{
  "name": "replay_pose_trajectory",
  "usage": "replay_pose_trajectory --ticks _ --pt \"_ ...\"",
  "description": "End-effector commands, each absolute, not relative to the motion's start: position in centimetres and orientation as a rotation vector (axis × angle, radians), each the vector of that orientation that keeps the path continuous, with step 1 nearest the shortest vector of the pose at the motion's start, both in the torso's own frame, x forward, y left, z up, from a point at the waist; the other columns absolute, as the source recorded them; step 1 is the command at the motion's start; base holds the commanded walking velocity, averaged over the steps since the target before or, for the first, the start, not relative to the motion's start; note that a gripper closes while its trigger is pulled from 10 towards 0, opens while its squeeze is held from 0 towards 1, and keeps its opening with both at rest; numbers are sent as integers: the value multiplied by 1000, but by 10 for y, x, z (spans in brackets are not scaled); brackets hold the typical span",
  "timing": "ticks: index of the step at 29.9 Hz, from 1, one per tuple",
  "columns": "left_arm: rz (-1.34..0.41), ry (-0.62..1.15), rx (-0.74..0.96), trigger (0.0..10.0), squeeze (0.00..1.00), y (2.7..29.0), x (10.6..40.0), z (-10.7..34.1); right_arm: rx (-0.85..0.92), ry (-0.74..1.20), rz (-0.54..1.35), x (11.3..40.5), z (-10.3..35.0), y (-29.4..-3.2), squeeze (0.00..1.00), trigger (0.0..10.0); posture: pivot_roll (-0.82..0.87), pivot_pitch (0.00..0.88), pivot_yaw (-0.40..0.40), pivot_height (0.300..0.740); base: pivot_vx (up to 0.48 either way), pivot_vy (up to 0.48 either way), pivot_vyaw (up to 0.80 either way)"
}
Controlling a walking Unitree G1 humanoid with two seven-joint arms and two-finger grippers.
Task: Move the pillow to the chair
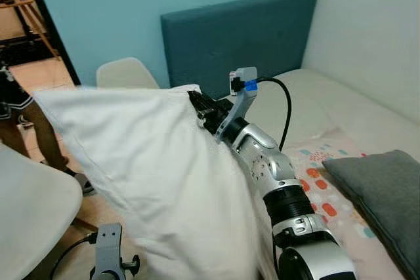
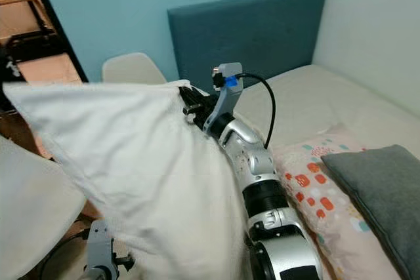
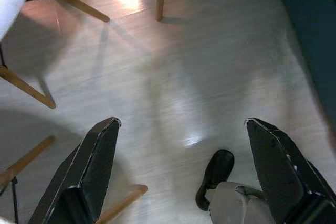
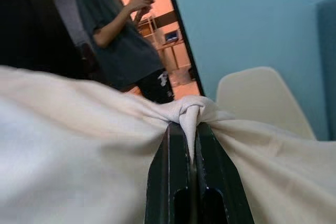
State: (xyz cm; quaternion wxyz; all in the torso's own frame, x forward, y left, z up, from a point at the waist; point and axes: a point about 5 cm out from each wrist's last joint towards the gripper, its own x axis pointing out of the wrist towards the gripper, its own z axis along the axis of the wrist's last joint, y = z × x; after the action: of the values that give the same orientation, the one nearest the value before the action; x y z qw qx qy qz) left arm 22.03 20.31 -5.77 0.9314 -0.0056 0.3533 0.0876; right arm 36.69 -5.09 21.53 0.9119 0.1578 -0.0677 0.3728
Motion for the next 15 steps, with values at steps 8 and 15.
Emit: replay_pose_trajectory --ticks 8,15 --pt "181 715 14 10000 0 205 222 -56 311 -212 769 365 231 -49 0 0 -107 0 7 740 344 0 800" --pt "176 714 14 10000 0 203 222 -57 310 -214 765 364 232 -49 0 0 -111 0 9 740 352 0 800"
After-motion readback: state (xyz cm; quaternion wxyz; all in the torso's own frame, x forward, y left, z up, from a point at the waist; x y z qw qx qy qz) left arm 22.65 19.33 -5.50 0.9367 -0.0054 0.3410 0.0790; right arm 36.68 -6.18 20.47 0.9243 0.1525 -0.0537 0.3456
